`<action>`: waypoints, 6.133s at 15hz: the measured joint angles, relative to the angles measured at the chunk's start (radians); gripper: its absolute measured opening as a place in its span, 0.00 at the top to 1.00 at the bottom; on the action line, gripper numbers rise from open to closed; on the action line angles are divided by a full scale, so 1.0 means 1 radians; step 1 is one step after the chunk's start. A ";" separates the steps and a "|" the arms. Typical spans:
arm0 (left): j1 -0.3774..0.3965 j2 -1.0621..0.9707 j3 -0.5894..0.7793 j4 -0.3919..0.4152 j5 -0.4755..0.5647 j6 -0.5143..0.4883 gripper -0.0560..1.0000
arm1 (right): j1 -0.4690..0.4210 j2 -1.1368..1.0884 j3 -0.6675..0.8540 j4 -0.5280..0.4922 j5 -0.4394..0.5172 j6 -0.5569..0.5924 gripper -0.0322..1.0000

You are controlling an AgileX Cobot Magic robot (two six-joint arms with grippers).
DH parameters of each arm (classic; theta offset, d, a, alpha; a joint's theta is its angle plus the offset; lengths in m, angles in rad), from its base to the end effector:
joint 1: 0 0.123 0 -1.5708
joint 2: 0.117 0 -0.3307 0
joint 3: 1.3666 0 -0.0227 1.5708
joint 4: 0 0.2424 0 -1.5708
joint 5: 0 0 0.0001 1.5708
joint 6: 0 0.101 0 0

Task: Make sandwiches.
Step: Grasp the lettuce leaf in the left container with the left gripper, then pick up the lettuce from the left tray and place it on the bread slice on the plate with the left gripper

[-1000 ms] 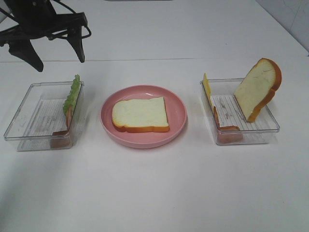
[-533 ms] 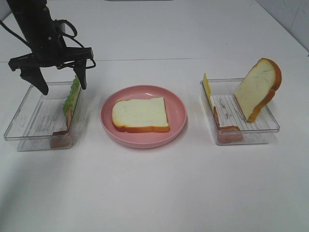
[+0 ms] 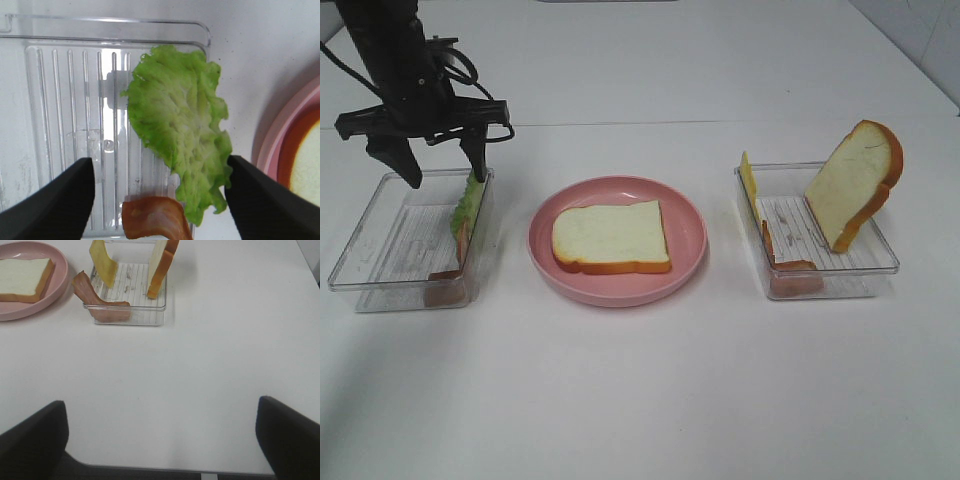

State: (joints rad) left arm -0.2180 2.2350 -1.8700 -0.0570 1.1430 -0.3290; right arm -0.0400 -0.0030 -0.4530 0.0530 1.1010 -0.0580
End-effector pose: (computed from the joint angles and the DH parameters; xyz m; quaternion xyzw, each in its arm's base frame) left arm 0.4746 -0.1105 0.2134 -0.0651 0.9947 -0.0460 0.0649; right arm -0.0470 0.0067 0.2519 -0.0088 0.8741 0.0027 0.4857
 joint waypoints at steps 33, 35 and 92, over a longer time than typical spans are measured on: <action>0.000 -0.183 -0.222 -0.203 0.069 0.110 0.95 | 0.000 0.000 0.000 0.000 0.000 0.000 0.02; 0.000 -0.239 -0.222 -0.267 0.070 0.140 0.95 | 0.000 0.000 0.000 0.000 0.000 0.000 0.02; -0.160 0.178 -0.319 -0.405 0.069 0.158 0.17 | 0.000 0.000 0.000 0.000 0.000 0.000 0.02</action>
State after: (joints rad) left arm -0.3780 2.4130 -2.1890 -0.4620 1.2120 -0.1710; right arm -0.0400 -0.0030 -0.4530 0.0530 1.1010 -0.0580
